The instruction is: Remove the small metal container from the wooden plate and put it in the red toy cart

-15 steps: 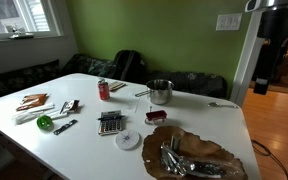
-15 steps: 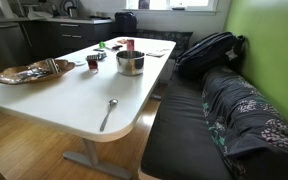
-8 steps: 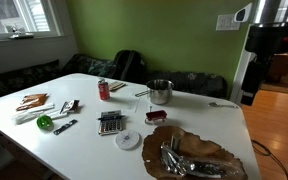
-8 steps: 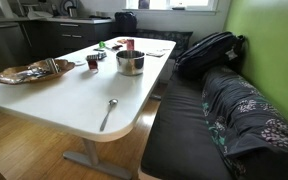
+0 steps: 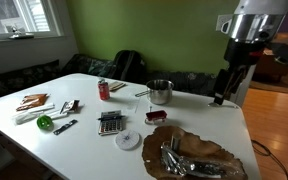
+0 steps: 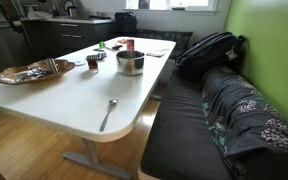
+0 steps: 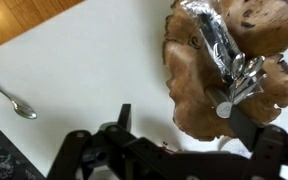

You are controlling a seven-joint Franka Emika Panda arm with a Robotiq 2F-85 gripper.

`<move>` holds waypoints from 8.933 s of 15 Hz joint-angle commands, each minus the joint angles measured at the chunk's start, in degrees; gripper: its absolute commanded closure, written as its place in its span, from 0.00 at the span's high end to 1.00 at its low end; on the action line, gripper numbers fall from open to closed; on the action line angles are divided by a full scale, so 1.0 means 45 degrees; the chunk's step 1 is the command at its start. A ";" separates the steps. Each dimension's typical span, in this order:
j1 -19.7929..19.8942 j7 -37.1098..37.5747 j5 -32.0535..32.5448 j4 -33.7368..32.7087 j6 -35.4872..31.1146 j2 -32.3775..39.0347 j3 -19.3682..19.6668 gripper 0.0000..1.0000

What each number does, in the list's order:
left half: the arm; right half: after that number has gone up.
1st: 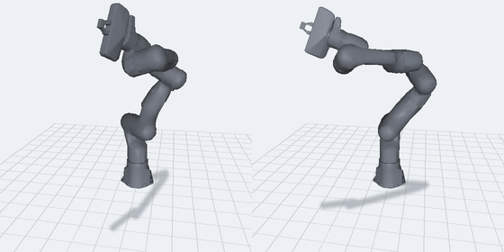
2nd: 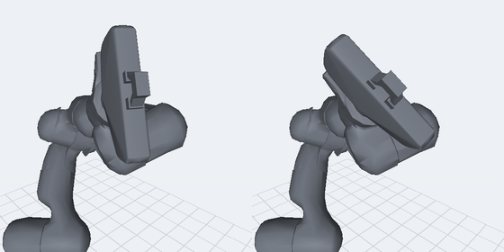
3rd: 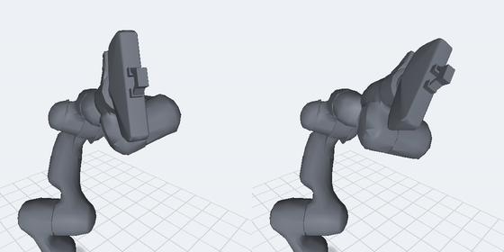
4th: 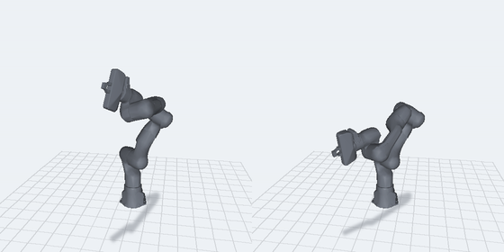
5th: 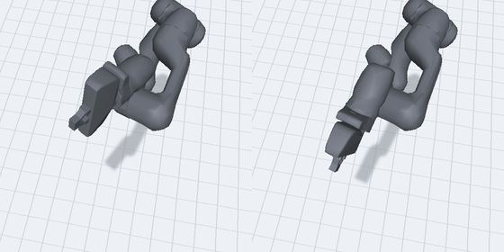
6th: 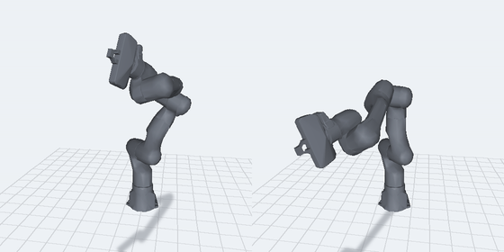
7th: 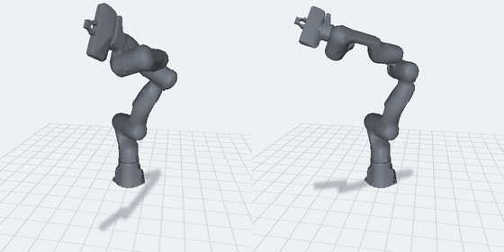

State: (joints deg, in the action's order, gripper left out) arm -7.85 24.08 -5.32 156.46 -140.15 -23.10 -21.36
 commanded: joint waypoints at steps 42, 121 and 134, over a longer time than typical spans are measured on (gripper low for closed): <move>-0.4101 0.2471 0.3184 -0.5135 -0.3878 0.9572 0.3253 0.32; -0.1600 0.2384 0.0733 -0.9540 -0.2103 1.1232 0.4618 0.11; -0.1900 0.2361 0.0725 -1.0342 -0.1550 1.1866 0.4740 0.11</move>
State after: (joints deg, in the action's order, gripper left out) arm -15.50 34.33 -2.62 111.44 -149.15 29.35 -0.87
